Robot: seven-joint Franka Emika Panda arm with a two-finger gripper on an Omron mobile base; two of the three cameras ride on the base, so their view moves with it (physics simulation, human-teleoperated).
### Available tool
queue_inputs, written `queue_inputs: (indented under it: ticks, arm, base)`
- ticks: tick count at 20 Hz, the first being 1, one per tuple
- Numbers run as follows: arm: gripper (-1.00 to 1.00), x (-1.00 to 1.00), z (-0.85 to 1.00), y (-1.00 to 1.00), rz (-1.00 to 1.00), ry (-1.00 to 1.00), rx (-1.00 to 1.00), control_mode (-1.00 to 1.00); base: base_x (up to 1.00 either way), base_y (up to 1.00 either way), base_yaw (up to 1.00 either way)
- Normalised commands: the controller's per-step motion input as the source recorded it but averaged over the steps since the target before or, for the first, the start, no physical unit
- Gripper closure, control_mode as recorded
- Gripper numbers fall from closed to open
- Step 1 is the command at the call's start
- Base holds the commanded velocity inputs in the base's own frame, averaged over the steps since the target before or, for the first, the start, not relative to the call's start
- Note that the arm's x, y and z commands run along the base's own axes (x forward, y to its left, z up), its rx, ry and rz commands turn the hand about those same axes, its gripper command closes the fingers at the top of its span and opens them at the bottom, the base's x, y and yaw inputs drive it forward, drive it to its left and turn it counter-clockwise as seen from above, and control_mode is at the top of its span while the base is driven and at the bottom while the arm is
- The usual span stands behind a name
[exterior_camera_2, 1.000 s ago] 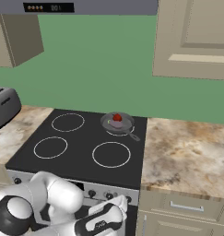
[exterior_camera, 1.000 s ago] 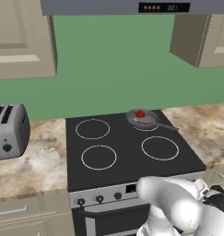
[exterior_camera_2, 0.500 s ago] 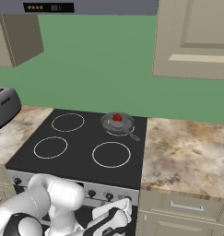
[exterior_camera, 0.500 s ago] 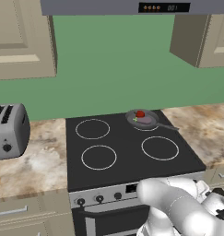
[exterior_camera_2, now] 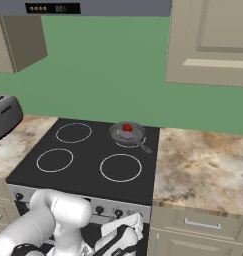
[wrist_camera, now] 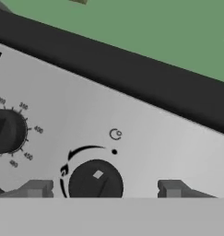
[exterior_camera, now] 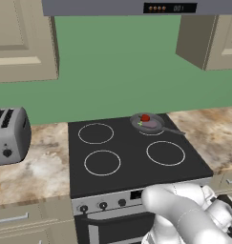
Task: Put the eggplant and bell pepper in the pan. Then turn on the rear right burner and set the heat to medium.
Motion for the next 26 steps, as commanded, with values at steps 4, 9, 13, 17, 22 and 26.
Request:
queue_inputs:
  ticks: [4, 9, 13, 17, 22, 26]
  arm:
    - [-1.0, 0.33, 0.0, 0.0, 0.0, 0.0, 0.0, -1.0]
    - [1.0, 0.4, 0.0, 0.17, -0.01, 0.0, 0.0, -1.0]
    - [1.0, 0.42, 0.0, 0.41, -0.08, 0.03, 0.0, -1.0]
    - [1.0, 0.34, 0.0, 0.5, -0.1, 0.01, 0.0, -1.0]
    - [1.0, 0.28, 0.0, 0.56, -0.13, 0.0, 0.0, -1.0]
    - [1.0, 0.25, 0.0, 0.51, -0.14, 0.0, 0.0, -1.0]
  base:
    - [0.0, 0.0, 0.0]
    - [0.0, 0.0, 0.0]
    - [0.0, 0.0, 0.0]
    - [0.0, 0.0, 0.0]
    - [0.0, 0.0, 0.0]
    - [0.0, 0.0, 0.0]
